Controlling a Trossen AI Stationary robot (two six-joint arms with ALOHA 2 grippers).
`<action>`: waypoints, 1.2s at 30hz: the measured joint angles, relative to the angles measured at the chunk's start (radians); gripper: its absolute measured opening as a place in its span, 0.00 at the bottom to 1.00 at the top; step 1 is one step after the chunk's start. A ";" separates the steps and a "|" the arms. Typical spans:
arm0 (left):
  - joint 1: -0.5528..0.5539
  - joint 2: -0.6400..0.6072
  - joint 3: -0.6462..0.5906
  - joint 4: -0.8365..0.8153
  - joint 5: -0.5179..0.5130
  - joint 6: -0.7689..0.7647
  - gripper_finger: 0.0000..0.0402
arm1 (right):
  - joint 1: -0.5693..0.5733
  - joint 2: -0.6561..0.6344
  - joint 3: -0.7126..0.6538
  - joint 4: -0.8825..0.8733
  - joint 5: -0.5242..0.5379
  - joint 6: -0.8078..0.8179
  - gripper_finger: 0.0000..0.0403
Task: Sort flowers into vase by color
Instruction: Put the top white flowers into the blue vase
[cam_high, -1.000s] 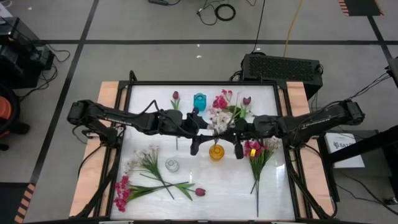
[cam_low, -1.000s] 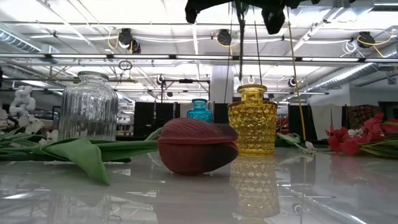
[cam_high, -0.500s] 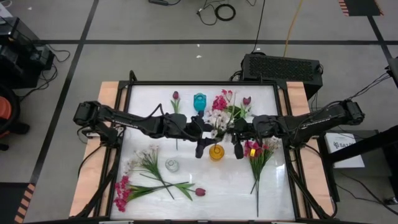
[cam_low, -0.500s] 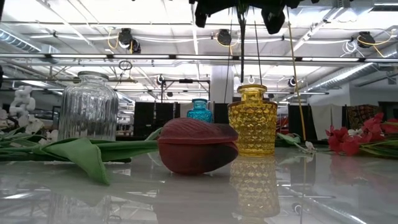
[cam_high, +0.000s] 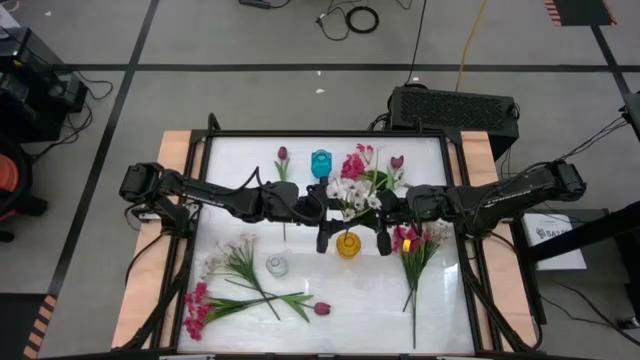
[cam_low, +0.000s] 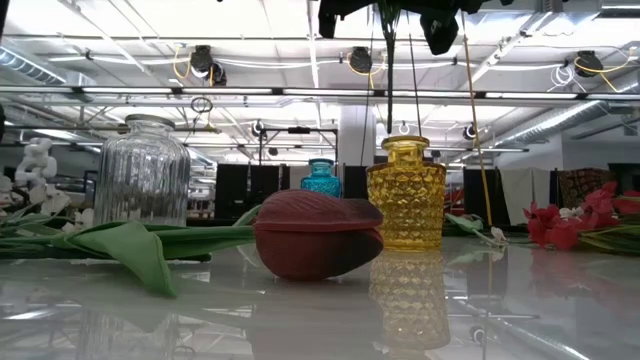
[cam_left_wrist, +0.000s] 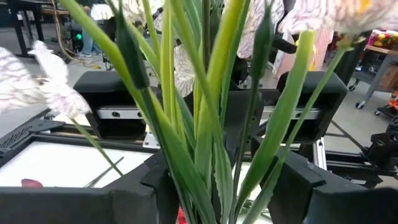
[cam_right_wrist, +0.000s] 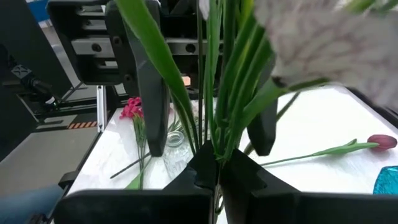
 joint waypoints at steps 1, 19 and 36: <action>0.000 0.000 0.000 0.000 0.000 0.000 0.45 | 0.000 0.000 0.000 0.000 0.000 0.000 0.01; 0.008 0.000 0.000 -0.009 0.020 0.060 0.02 | 0.002 0.000 0.000 -0.013 0.068 0.008 0.14; 0.090 -0.046 0.000 -0.122 0.130 0.050 0.03 | -0.001 -0.115 0.000 -0.257 0.199 0.057 0.59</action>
